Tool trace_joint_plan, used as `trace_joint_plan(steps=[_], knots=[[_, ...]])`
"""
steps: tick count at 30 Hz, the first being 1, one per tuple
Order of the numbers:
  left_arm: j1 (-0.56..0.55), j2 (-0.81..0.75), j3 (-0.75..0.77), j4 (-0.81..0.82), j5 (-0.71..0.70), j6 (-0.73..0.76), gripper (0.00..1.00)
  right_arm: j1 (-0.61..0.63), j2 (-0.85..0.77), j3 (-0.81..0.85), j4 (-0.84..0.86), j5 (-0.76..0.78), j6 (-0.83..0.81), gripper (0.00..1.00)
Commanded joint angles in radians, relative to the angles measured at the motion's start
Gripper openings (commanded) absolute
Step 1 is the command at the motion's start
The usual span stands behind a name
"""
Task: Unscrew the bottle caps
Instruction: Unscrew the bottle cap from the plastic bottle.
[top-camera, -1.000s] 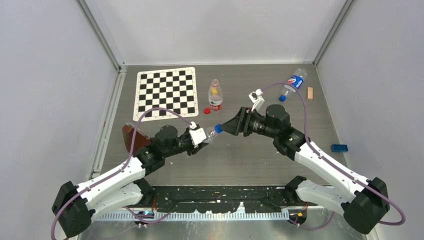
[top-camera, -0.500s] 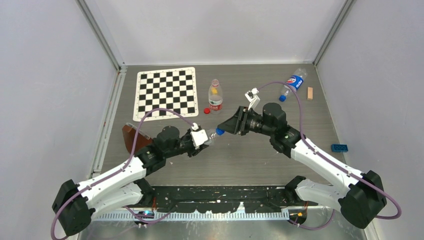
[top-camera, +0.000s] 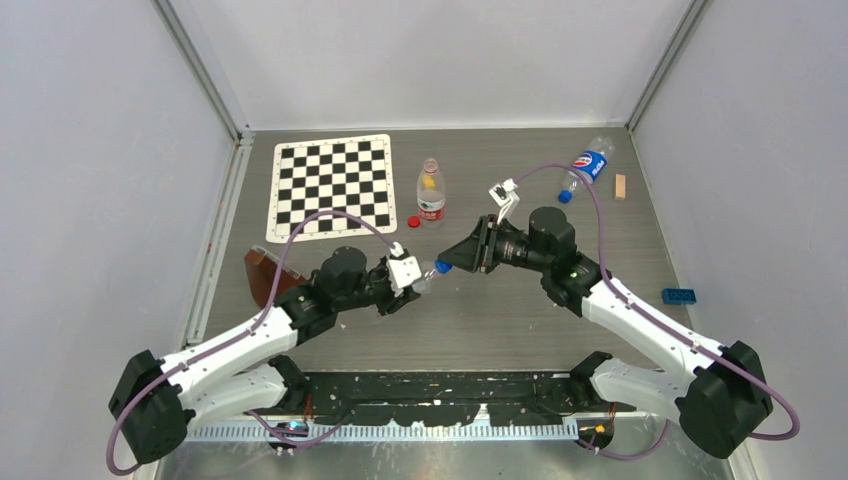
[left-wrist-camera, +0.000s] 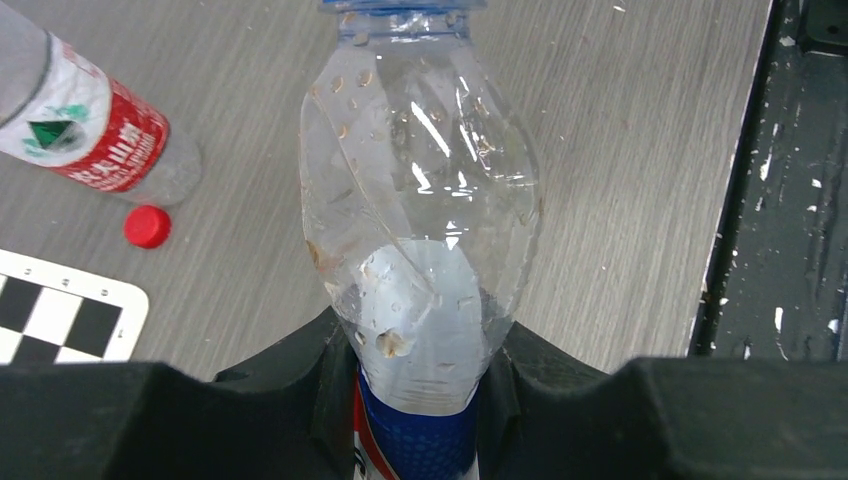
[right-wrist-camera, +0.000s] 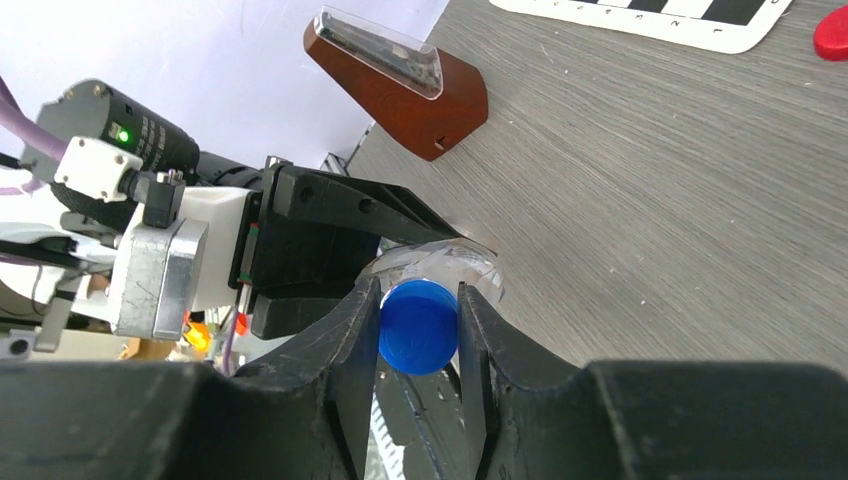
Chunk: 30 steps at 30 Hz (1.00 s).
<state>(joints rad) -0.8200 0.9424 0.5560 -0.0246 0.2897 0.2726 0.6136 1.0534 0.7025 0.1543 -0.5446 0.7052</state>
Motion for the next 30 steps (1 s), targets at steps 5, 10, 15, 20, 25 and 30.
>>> trace_joint_plan(steps=[5,10,15,20,25,30], knots=[[0.03,0.063,0.095,0.009,0.147,-0.09,0.02,0.025,-0.037,-0.049,0.057,-0.203,-0.129,0.25],[0.096,0.061,0.099,-0.009,0.25,-0.128,0.02,0.025,-0.069,-0.078,0.011,-0.232,-0.213,0.25],[0.13,0.072,0.099,0.0,0.31,-0.155,0.03,0.025,-0.108,-0.094,0.017,-0.257,-0.226,0.28],[0.135,0.096,0.106,-0.004,0.301,-0.161,0.03,0.025,-0.132,-0.097,0.01,-0.245,-0.225,0.41],[0.134,0.092,0.095,-0.001,0.268,-0.132,0.03,0.025,-0.152,-0.084,-0.026,-0.183,-0.225,0.59],[0.134,0.062,0.044,0.071,0.241,-0.097,0.03,0.025,-0.186,-0.054,-0.05,-0.052,-0.169,0.67]])
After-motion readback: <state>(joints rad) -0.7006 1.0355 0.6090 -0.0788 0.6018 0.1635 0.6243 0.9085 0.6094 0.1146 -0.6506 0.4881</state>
